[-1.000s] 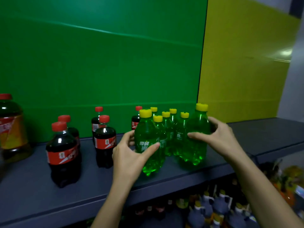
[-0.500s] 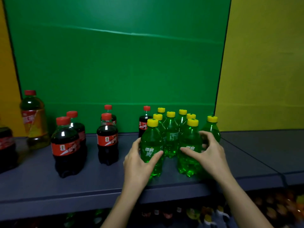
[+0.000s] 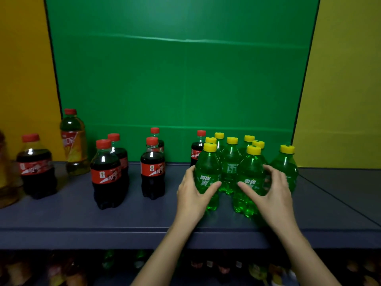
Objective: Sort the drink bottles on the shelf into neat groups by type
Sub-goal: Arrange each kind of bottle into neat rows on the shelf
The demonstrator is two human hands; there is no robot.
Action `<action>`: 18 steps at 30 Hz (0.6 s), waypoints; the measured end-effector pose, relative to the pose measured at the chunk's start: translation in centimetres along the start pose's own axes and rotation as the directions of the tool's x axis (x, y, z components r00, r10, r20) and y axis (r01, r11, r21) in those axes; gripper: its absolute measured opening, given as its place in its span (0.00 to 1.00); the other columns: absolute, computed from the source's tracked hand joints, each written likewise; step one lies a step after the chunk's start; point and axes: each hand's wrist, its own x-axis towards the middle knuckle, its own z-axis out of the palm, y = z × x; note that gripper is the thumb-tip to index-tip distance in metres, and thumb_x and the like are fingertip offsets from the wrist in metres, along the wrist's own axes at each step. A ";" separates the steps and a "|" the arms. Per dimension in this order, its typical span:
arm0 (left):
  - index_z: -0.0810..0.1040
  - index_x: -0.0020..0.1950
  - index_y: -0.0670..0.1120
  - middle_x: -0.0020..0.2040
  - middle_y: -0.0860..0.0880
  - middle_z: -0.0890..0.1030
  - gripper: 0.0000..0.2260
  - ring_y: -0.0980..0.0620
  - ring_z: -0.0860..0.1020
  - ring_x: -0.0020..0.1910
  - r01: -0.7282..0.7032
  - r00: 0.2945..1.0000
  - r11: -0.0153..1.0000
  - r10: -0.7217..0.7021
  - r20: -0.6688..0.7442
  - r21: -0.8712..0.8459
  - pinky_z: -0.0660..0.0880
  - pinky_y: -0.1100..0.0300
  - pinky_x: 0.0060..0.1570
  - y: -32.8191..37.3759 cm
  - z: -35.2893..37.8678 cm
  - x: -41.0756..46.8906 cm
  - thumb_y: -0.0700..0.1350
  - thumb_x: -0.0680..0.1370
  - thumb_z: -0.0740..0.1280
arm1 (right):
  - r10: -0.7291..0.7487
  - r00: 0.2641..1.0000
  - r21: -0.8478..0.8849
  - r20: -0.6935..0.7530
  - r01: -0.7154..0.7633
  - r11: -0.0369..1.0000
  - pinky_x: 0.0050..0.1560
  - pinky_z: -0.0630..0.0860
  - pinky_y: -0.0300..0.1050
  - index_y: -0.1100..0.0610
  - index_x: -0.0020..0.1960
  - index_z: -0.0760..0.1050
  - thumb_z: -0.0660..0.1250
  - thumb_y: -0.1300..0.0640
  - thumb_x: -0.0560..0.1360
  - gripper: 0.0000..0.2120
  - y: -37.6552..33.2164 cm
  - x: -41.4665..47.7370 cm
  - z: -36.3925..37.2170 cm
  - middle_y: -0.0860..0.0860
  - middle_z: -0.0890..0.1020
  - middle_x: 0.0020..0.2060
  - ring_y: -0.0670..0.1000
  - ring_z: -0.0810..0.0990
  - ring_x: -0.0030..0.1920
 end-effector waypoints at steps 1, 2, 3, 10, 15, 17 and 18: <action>0.67 0.67 0.45 0.62 0.50 0.76 0.31 0.52 0.73 0.62 -0.004 1.000 1.000 0.004 0.013 0.015 0.69 0.53 0.63 0.0 -0.2 -0.1 0.56 0.69 0.72 | -0.008 1.000 -0.008 -0.030 0.008 1.000 0.60 0.69 0.50 0.57 0.68 0.64 0.74 0.46 0.65 0.37 -0.1 -0.2 0.0 0.54 0.69 0.62 0.53 0.70 0.60; 0.67 0.67 0.46 0.63 0.50 0.76 0.31 0.52 0.73 0.63 -0.016 1.000 1.000 0.015 0.023 0.027 0.69 0.53 0.63 0.0 -0.4 -0.2 0.58 0.69 0.71 | -0.018 0.997 -0.005 -0.071 0.017 1.000 0.62 0.67 0.50 0.58 0.67 0.64 0.74 0.47 0.65 0.36 -0.4 -0.5 -0.1 0.55 0.69 0.62 0.54 0.69 0.62; 0.67 0.67 0.46 0.62 0.50 0.76 0.32 0.53 0.73 0.62 -0.026 0.999 0.999 0.025 0.029 0.037 0.70 0.54 0.63 -0.1 -0.8 -0.4 0.60 0.68 0.69 | -0.039 0.992 0.006 -0.122 0.040 0.999 0.62 0.67 0.50 0.58 0.66 0.65 0.74 0.49 0.66 0.33 -0.7 -0.8 -0.1 0.55 0.69 0.61 0.54 0.68 0.62; 0.78 0.48 0.51 0.42 0.57 0.81 0.09 0.61 0.79 0.45 -0.117 0.985 0.991 0.123 -0.119 0.060 0.77 0.56 0.48 -1.4 -6.7 -2.3 0.53 0.71 0.69 | -0.260 0.956 0.315 -0.136 0.290 0.903 0.45 0.71 0.26 0.53 0.48 0.75 0.67 0.66 0.73 0.10 -5.9 -2.7 1.2 0.47 0.77 0.43 0.43 0.76 0.44; 0.78 0.41 0.53 0.38 0.56 0.80 0.03 0.57 0.79 0.37 -0.158 0.949 0.978 0.188 -0.254 0.135 0.76 0.58 0.38 -2.5 -12.6 -2.0 0.51 0.72 0.66 | -0.289 0.956 0.497 0.055 0.225 0.838 0.49 0.72 0.26 0.50 0.51 0.77 0.62 0.65 0.76 0.12 -9.4 -3.4 5.6 0.45 0.81 0.48 0.39 0.79 0.50; 0.78 0.41 0.54 0.40 0.57 0.80 0.01 0.57 0.79 0.37 -0.169 0.930 0.975 0.207 -0.303 0.147 0.75 0.61 0.38 -3.0 -14.9 -1.6 0.49 0.72 0.67 | -0.257 0.962 0.527 0.090 0.173 0.832 0.52 0.70 0.24 0.50 0.55 0.75 0.60 0.65 0.77 0.13 -10.2 -3.1 7.9 0.45 0.80 0.53 0.38 0.77 0.54; 0.78 0.41 0.52 0.40 0.57 0.80 0.01 0.58 0.79 0.37 -0.176 0.922 0.971 0.219 -0.320 0.159 0.74 0.63 0.37 -3.3 -16.0 -1.3 0.47 0.72 0.68 | -0.237 0.965 0.525 0.108 0.147 0.839 0.53 0.68 0.23 0.50 0.58 0.74 0.59 0.64 0.78 0.14 -10.5 -2.8 9.1 0.45 0.79 0.56 0.37 0.76 0.56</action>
